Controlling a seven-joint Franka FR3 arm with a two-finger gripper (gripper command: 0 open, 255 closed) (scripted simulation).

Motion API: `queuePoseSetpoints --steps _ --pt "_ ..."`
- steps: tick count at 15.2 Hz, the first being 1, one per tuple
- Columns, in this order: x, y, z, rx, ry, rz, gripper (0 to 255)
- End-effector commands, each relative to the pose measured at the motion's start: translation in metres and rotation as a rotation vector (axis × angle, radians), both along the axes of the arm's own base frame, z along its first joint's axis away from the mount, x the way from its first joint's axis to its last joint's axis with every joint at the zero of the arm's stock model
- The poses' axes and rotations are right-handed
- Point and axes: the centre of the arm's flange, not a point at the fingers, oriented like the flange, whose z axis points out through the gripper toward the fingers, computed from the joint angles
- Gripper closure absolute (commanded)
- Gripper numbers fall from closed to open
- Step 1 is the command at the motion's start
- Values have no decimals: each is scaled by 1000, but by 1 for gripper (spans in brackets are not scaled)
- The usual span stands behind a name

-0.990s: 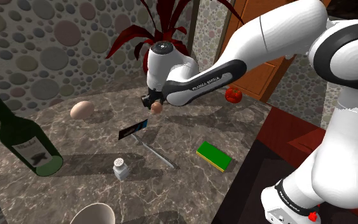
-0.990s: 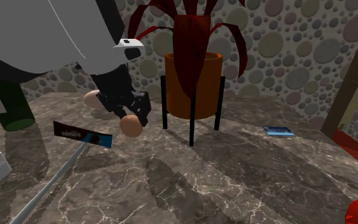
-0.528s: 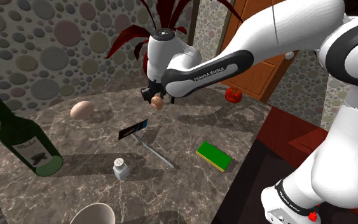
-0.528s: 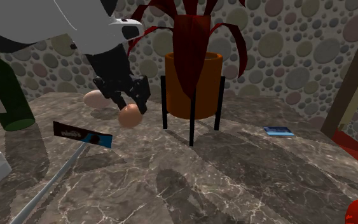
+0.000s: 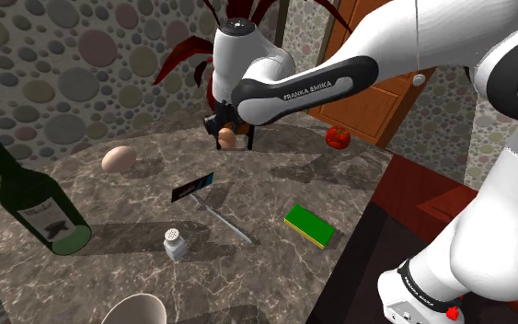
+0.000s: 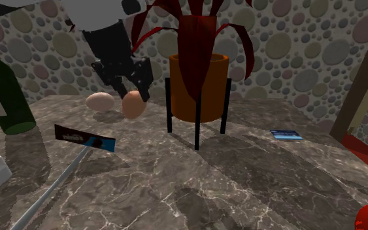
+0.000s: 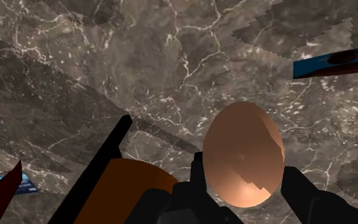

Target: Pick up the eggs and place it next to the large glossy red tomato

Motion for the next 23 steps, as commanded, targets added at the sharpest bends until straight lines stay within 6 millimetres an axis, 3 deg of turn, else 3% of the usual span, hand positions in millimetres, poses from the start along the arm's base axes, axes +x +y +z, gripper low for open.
queuePoseSetpoints --steps 1,5,23 --pt "0 0 12 0 0 0 255" --pt "0 0 31 0 0 0 255" --pt "-80 -224 31 0 0 0 255"
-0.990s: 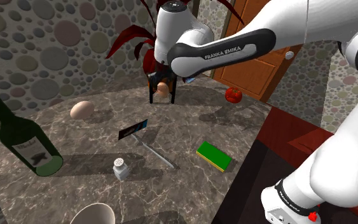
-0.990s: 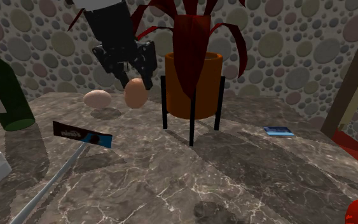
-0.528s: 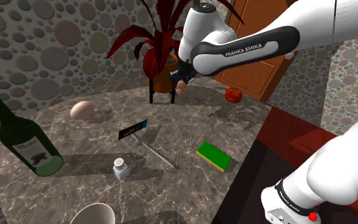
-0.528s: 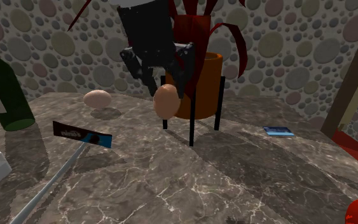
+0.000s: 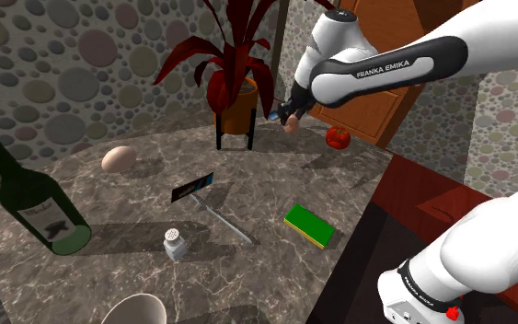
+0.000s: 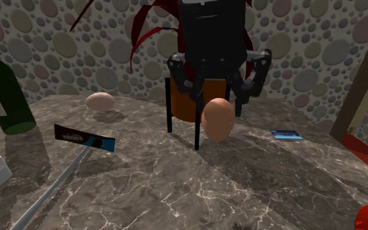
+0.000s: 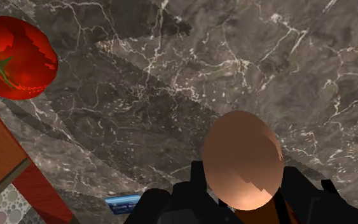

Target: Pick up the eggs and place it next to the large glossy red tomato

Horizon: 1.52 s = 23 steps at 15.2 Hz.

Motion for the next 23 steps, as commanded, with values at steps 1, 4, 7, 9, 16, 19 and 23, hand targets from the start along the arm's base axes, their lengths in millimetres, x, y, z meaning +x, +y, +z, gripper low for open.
queuePoseSetpoints --steps 1,4,7,9,16,19,23 --pt "-8 -26 2 0 0 2 255" --pt "-22 -63 2 0 0 2 255" --pt "-35 -100 2 0 0 2 255" --pt "-44 -125 2 0 0 2 255" --pt "-75 -212 2 0 0 2 255" --pt "-88 -249 2 0 0 2 255" --pt "-106 -299 2 0 0 2 255"
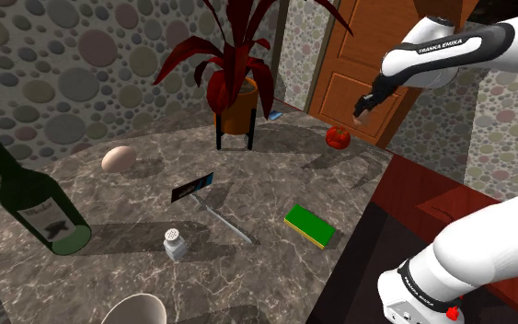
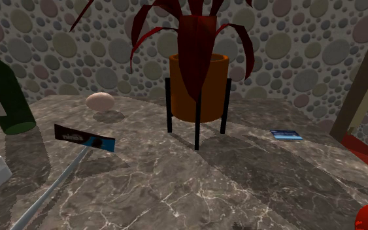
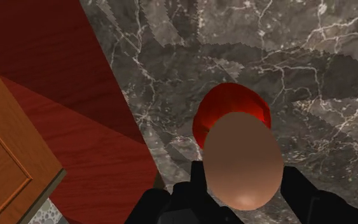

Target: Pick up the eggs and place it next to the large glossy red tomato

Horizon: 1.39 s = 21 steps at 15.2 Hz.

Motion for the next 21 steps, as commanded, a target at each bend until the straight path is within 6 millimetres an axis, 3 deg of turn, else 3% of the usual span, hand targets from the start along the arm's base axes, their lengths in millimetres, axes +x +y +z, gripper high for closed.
queuePoseSetpoints --steps 1,12,21 --pt "-10 -26 1 -1 0 2 255" --pt "-57 -158 1 -1 0 2 255" --pt "-57 -158 -47 -1 0 2 255"
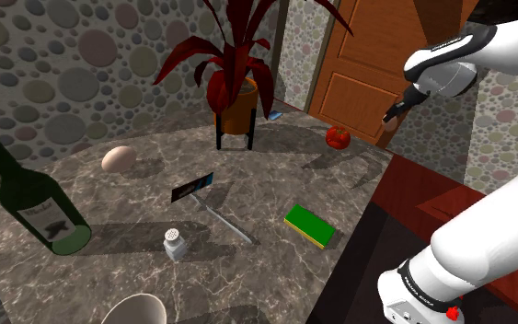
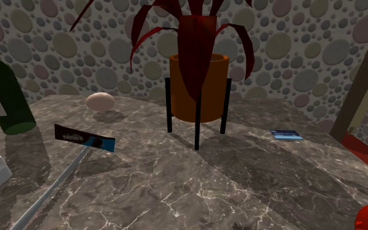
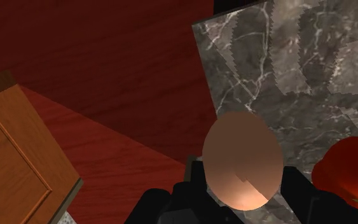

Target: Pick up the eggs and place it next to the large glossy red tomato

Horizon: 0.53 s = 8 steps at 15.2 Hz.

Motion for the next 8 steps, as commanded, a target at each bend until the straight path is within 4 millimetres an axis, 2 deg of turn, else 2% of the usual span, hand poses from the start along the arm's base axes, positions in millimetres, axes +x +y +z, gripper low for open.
queuePoseSetpoints --steps 1,8 --pt "0 0 -11 -1 0 0 255" --pt "0 0 -48 -1 0 0 255"
